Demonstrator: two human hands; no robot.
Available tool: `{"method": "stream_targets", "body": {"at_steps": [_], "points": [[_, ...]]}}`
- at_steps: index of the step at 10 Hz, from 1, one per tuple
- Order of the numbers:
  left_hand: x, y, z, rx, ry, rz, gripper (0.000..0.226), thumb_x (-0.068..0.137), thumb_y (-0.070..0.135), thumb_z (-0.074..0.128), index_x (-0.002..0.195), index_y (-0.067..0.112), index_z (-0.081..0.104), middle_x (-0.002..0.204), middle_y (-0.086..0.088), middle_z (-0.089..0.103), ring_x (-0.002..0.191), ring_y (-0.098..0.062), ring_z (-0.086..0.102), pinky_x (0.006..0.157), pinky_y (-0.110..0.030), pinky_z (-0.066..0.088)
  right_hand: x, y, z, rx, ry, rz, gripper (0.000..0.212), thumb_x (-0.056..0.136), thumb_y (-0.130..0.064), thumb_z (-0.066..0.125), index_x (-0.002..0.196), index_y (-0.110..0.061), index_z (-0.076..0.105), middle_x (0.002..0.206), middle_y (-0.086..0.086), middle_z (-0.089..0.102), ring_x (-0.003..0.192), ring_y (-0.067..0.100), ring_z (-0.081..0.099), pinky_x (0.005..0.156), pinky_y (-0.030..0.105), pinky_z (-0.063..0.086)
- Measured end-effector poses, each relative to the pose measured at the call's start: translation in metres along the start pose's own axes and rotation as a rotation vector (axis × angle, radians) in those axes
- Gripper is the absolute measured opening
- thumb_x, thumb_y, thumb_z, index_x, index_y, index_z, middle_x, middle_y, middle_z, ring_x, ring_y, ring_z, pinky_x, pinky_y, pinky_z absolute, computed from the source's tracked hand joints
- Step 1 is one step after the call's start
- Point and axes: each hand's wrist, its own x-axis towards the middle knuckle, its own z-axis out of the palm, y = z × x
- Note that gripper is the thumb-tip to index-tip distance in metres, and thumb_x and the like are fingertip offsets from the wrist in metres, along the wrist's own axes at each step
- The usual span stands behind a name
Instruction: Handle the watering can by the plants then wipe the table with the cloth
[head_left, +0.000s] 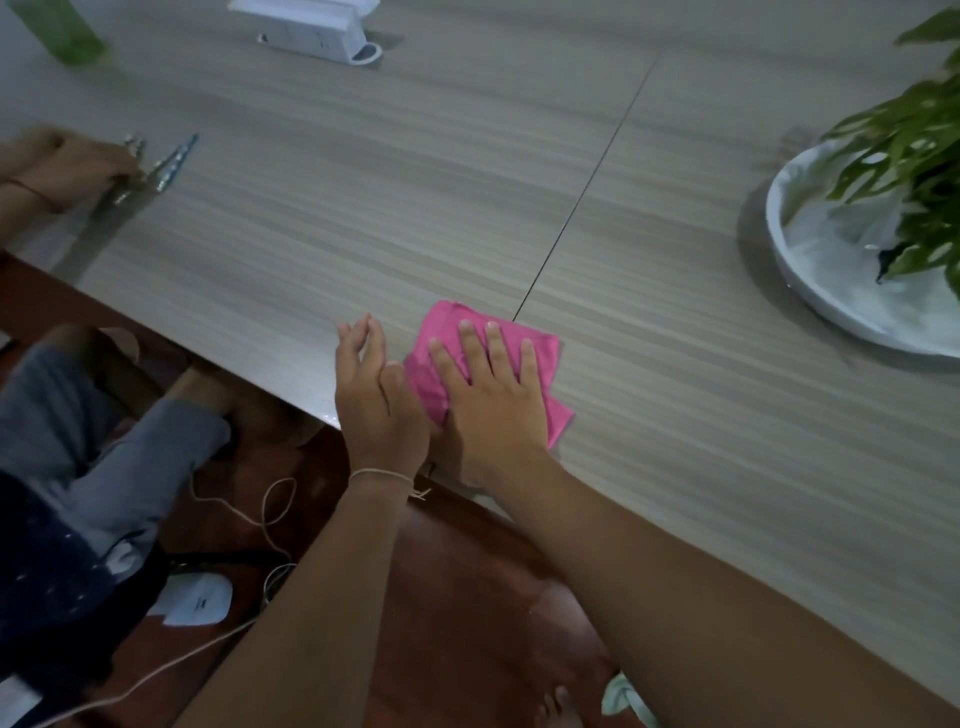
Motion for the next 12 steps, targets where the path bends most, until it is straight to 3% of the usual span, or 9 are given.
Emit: {"method": "stream_targets", "body": {"at_steps": [1,2,3,4,6,8,10,11,12], "points": [[-0.001,0.010,0.001,0.014,-0.005,0.009,0.060,0.088,0.014,0.026,0.144,-0.003,0.040,0.156,-0.015,0.036,0.149,-0.020,0.023,0.111,-0.001,0.010,-0.016,0.014,-0.001,0.089,0.057,-0.002,0.086,0.096,-0.071,0.034,0.164,-0.035,-0.005,0.172,0.006,-0.015,0.158,0.034,-0.016,0.123,0.062,-0.010],[-0.002,0.019,0.010,0.055,-0.096,0.088,0.061,0.088,0.015,0.025,0.145,-0.004,0.038,0.156,-0.017,0.034,0.150,-0.022,0.022,0.114,-0.006,0.010,-0.047,0.041,-0.002,0.142,0.079,0.050,0.083,0.093,-0.079,0.016,0.164,-0.039,0.007,0.174,0.003,-0.005,0.160,0.029,-0.011,0.123,0.058,-0.015],[-0.009,0.023,0.024,0.089,-0.212,0.155,0.061,0.089,0.014,0.027,0.147,-0.003,0.036,0.157,-0.016,0.032,0.150,-0.021,0.020,0.113,-0.003,0.006,-0.085,0.085,-0.002,0.132,0.105,0.103,0.080,0.094,-0.078,0.021,0.164,-0.038,0.018,0.174,0.001,0.004,0.160,0.027,-0.004,0.125,0.058,-0.010],[-0.019,0.026,0.037,0.131,-0.299,0.227,0.061,0.091,0.017,0.028,0.148,-0.001,0.034,0.158,-0.015,0.031,0.150,-0.021,0.020,0.114,-0.004,0.006,-0.129,0.129,-0.003,0.110,0.115,0.175,0.079,0.095,-0.077,0.026,0.163,-0.037,0.025,0.173,0.001,0.013,0.160,0.028,0.007,0.126,0.061,0.006],[-0.048,0.035,0.064,0.351,-0.573,0.523,0.060,0.097,0.030,0.029,0.147,-0.002,0.037,0.158,-0.017,0.032,0.151,-0.027,0.018,0.123,-0.039,0.019,-0.206,0.180,0.000,0.055,0.077,0.254,0.080,0.096,-0.078,0.024,0.164,-0.036,0.023,0.173,0.002,0.015,0.160,0.028,0.009,0.126,0.061,0.011],[-0.054,0.034,0.070,0.522,-0.599,0.614,0.059,0.096,0.034,0.037,0.142,-0.003,0.046,0.153,-0.020,0.039,0.147,-0.033,0.030,0.117,-0.051,0.030,-0.210,0.181,-0.002,0.058,0.090,0.255,0.079,0.097,-0.077,0.022,0.163,-0.034,0.026,0.173,0.004,0.017,0.160,0.029,0.009,0.125,0.063,0.013],[-0.066,0.051,0.069,0.610,-0.632,0.590,0.065,0.096,0.037,0.028,0.145,-0.006,0.039,0.154,-0.024,0.035,0.147,-0.036,0.027,0.119,-0.051,0.025,-0.210,0.184,-0.001,0.083,0.059,0.231,0.080,0.098,-0.076,0.023,0.165,-0.032,0.020,0.173,0.005,0.011,0.161,0.029,0.001,0.125,0.063,0.005],[-0.095,0.085,0.076,0.464,-0.614,0.558,0.064,0.098,0.037,0.028,0.147,-0.003,0.036,0.156,-0.021,0.032,0.149,-0.032,0.023,0.122,-0.048,0.023,-0.217,0.185,-0.010,0.162,0.130,0.179,0.076,0.102,-0.067,0.022,0.166,-0.027,0.014,0.174,0.003,0.013,0.161,0.024,-0.003,0.127,0.059,-0.001],[-0.146,0.131,0.105,0.261,-0.678,0.619,0.061,0.100,0.038,0.030,0.149,0.002,0.035,0.158,-0.017,0.031,0.150,-0.025,0.022,0.122,-0.043,0.022,-0.254,0.207,-0.013,0.277,0.368,0.253,0.067,0.105,-0.053,0.031,0.163,-0.020,0.031,0.170,0.005,0.028,0.160,0.026,0.013,0.128,0.057,0.009]]}}
